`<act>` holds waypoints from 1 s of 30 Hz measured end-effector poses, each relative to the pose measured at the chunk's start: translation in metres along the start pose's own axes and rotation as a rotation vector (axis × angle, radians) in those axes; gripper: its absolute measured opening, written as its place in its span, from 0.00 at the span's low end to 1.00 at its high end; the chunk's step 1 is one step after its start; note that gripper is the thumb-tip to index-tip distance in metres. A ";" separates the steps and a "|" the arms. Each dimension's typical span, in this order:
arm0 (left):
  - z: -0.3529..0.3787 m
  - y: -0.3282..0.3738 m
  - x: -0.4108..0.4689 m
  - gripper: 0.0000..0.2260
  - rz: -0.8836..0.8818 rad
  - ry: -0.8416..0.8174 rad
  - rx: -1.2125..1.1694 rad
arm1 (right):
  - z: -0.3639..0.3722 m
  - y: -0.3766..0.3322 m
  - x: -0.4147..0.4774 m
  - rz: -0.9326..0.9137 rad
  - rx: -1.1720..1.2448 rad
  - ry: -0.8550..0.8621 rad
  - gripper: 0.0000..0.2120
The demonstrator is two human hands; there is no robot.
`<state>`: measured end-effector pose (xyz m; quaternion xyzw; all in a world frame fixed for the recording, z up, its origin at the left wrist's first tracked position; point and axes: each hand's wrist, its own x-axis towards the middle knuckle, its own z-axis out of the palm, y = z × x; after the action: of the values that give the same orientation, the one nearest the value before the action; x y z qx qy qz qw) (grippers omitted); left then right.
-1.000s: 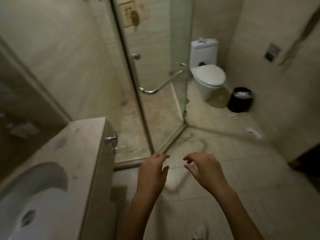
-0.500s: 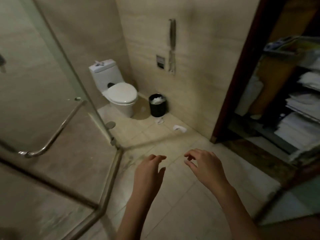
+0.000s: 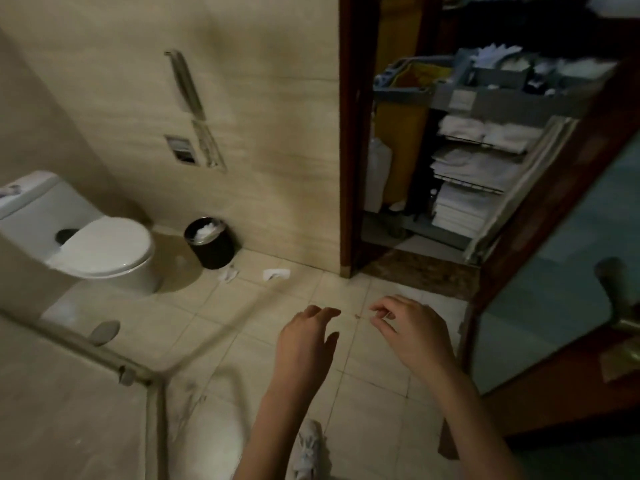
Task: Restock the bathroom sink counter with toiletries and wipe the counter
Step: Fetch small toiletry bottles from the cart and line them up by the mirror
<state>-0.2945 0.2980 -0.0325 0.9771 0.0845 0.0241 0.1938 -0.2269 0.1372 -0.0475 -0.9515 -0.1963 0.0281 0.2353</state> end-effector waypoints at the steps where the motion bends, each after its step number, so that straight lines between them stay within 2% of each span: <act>1: -0.001 -0.004 0.013 0.17 0.031 -0.014 0.004 | 0.001 -0.002 0.006 0.027 -0.001 0.018 0.09; 7: -0.019 -0.034 0.082 0.18 0.170 -0.022 -0.019 | 0.009 -0.023 0.057 0.133 -0.019 0.079 0.10; 17: -0.026 -0.078 0.165 0.23 0.352 -0.141 -0.010 | 0.034 -0.047 0.115 0.247 -0.027 0.114 0.11; 30: 0.011 -0.068 0.246 0.23 0.490 -0.198 -0.102 | 0.035 -0.007 0.154 0.478 -0.029 0.114 0.11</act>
<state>-0.0621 0.3988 -0.0652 0.9550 -0.1749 -0.0209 0.2387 -0.0925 0.2179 -0.0691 -0.9742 0.0474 0.0263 0.2189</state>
